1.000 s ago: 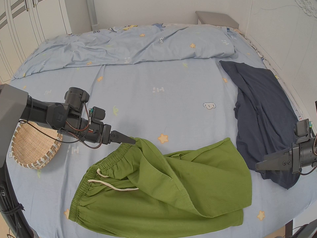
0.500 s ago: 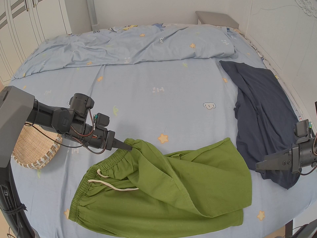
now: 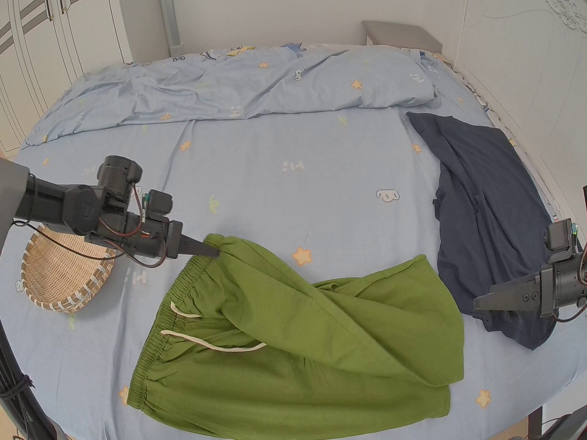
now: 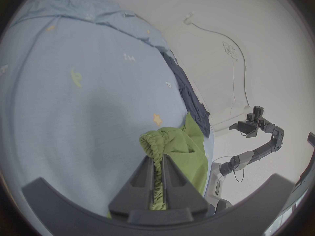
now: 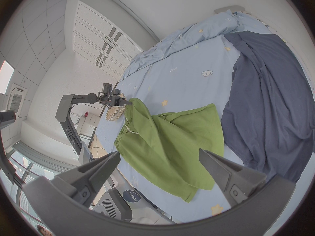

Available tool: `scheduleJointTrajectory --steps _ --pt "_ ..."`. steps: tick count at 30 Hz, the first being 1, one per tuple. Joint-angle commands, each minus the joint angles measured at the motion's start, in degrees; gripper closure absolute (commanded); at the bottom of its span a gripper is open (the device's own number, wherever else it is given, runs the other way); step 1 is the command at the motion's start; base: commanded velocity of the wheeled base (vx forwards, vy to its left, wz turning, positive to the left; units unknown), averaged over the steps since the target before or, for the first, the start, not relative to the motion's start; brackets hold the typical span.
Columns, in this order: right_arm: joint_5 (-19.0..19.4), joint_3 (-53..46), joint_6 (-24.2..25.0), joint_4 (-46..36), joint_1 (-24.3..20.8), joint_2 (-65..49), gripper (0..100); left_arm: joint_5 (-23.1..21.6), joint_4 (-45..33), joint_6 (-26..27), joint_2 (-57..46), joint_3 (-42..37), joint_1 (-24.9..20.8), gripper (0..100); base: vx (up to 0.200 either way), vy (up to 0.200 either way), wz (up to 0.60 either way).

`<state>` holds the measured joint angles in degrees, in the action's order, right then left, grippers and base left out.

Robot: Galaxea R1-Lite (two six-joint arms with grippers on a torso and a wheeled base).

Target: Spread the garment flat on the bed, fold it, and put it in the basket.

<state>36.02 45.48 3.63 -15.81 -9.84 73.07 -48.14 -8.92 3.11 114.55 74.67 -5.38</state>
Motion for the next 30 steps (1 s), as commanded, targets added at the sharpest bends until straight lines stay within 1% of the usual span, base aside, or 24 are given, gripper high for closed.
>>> scheduleJointTrajectory --steps 1,3,8,11,12,16,19,21,22,25,26,28,29,30 --pt "-0.4 0.1 0.1 0.0 0.0 0.2 0 -0.3 0.0 -0.2 -4.9 -0.6 3.4 100 0.000 0.000 0.00" --pt "-1.6 0.0 0.1 0.1 0.5 1.7 0 -0.3 0.0 -0.2 -5.0 -0.5 4.9 100 0.000 0.000 0.00" --pt "-4.0 -0.7 -0.5 0.0 2.5 5.8 0 -0.3 0.1 -0.2 -5.2 -0.6 5.5 100 0.000 0.000 0.00" --pt "-4.3 -2.1 -1.3 0.2 4.2 6.9 0 -0.3 0.1 -0.2 -5.3 -0.6 5.4 100 0.000 0.000 0.00" --pt "-4.3 -3.4 -2.3 0.7 5.3 7.1 0 -0.3 0.1 -0.2 -4.9 -0.2 5.4 100 0.000 0.000 0.00" --pt "-4.4 -6.5 -3.1 2.9 5.8 7.2 0 -0.3 0.1 -0.3 -4.9 0.0 6.2 100 0.000 0.000 0.00" --pt "-4.3 -10.8 -3.3 9.4 5.1 9.5 0 -0.3 0.2 -0.2 -4.8 0.1 6.7 100 0.000 0.000 0.00" --pt "-4.3 -12.0 -3.5 11.3 4.9 10.2 0 -0.3 0.2 -0.3 -4.7 0.2 6.7 100 0.000 0.000 0.00" --pt "-4.3 -14.5 -3.8 14.6 4.8 11.5 0 -0.2 0.8 -0.6 -4.5 0.7 6.8 100 0.000 0.000 0.00" --pt "-4.3 -17.5 -4.3 19.7 4.6 14.3 0 -0.2 2.5 -2.4 -3.5 0.7 6.8 100 0.000 0.000 0.00" --pt "-4.3 -17.7 -4.4 20.2 4.5 14.7 0 -0.2 2.7 -2.6 -3.4 0.7 6.8 100 0.000 0.000 0.00" --pt "-4.3 -19.6 -4.3 25.1 3.4 17.9 0 -0.2 4.3 -3.6 -2.8 0.7 6.8 100 0.000 0.000 0.00" --pt "-4.3 -19.6 -4.3 25.1 3.4 17.9 0 -0.2 4.3 -3.6 -2.8 0.7 6.8 100 0.000 0.000 0.00" --pt "-4.3 -20.9 -4.4 27.8 2.7 19.6 0 -0.1 4.8 -4.0 -2.6 0.6 7.0 100 0.000 0.000 0.00"
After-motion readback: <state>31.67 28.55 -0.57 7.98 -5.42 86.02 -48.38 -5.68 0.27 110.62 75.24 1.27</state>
